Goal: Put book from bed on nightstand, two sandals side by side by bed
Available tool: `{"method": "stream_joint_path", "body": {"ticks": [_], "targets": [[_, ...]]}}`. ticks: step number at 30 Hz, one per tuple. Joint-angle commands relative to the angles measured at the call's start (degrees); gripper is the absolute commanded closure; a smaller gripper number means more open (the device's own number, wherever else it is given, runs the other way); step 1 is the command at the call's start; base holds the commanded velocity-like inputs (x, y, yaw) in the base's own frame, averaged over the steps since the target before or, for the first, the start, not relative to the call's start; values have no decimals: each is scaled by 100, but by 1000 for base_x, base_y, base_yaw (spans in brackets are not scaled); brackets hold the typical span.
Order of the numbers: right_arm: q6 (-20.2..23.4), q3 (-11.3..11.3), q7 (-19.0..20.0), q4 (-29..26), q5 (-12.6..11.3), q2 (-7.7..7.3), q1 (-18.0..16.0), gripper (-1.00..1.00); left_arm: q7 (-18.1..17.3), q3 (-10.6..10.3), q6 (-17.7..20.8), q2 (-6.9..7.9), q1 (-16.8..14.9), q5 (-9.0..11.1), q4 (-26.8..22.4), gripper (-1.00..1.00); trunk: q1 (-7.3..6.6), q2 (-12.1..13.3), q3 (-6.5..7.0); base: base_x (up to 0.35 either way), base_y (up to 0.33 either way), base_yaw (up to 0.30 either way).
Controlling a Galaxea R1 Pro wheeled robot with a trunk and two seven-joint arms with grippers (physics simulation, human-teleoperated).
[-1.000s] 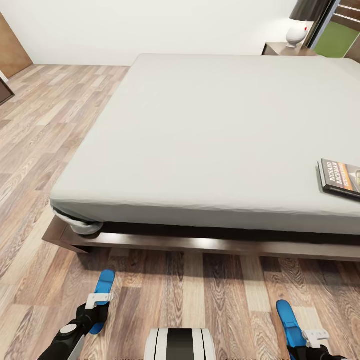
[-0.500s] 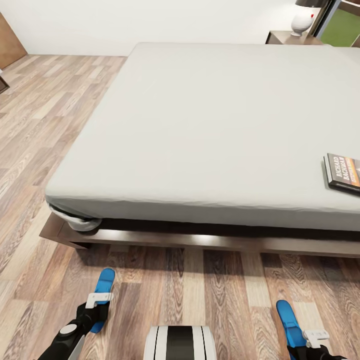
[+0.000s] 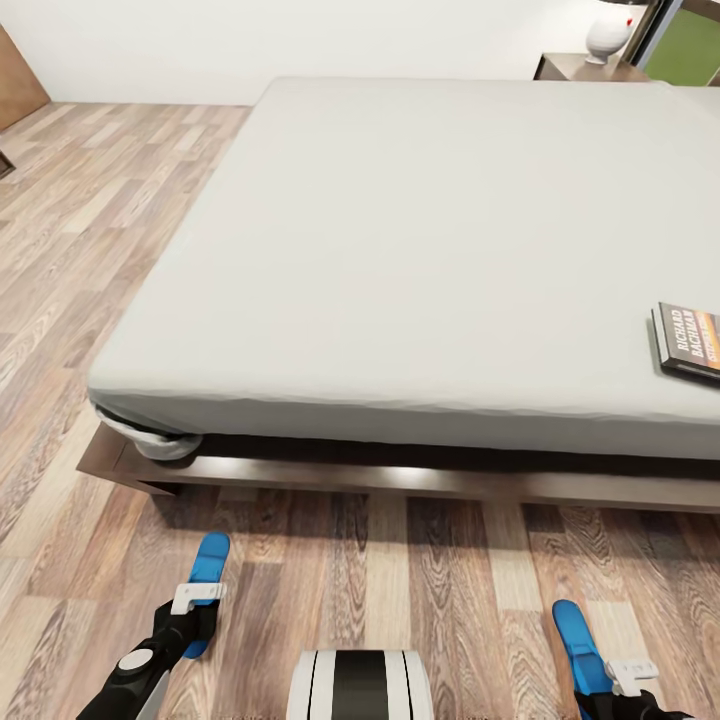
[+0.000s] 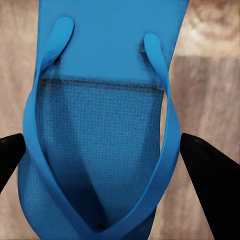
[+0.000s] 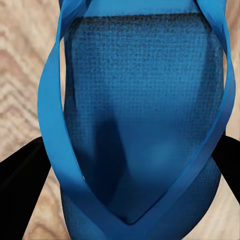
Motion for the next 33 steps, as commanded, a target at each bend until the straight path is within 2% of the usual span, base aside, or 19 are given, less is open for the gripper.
{"method": "stream_joint_path", "body": {"ticks": [1,10,13,20,27,33], "targets": [[-20,42,15,6,-60,-3,-3,100,-3,-16,31,6,0,58,-10,100,1,-3,-26,0,0,0],[-20,42,15,6,-60,-3,0,100,-3,-16,31,6,0,61,-10,100,25,-15,-225,0,0,0],[-20,42,16,6,-60,-3,0,100,-3,-16,31,6,0,58,-10,100,25,-15,-225,0,0,0],[-20,42,14,6,-60,-3,-2,100,-3,-16,31,6,0,65,-10,100,43,-24,-381,0,0,0],[-20,42,17,6,-60,-3,-3,100,-3,-16,31,6,0,66,-10,100,43,-24,-381,3,1,0],[-20,42,15,6,-60,-3,-5,100,-3,-16,29,6,0,67,-10,100,43,-24,-381,153,101,0]]}}
